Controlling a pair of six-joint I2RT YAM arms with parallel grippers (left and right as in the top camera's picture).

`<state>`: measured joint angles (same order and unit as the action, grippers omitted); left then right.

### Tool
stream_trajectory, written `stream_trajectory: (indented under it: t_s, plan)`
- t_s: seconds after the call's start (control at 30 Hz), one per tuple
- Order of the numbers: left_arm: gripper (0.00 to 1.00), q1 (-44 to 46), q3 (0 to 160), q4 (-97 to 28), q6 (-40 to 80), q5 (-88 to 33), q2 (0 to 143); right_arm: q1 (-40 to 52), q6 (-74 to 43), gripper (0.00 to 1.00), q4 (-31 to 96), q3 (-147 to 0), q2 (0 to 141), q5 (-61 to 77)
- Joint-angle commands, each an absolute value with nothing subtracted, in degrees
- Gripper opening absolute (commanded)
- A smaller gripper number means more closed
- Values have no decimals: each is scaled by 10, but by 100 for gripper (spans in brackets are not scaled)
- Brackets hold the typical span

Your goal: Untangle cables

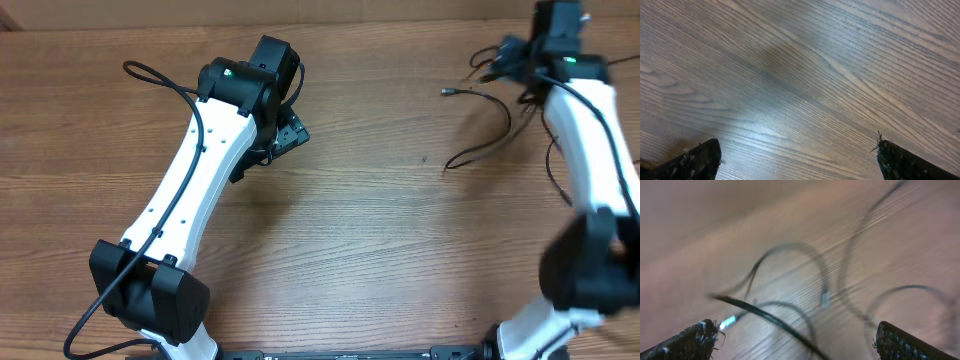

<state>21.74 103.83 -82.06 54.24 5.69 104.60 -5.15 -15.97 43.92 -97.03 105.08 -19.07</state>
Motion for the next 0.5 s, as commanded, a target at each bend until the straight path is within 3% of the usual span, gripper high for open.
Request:
stream_trajectory:
  t_s: [0.0, 0.23, 0.47]
  plan:
    - [100, 218, 1039, -820, 538, 65, 1043, -51, -209, 100, 459, -976, 963, -286]
    - [100, 218, 1039, -820, 538, 65, 1043, -40, -211, 100, 529, -976, 917, -237]
    - [99, 218, 1039, -820, 538, 65, 1043, 27, -212, 100, 494, -976, 800, -231]
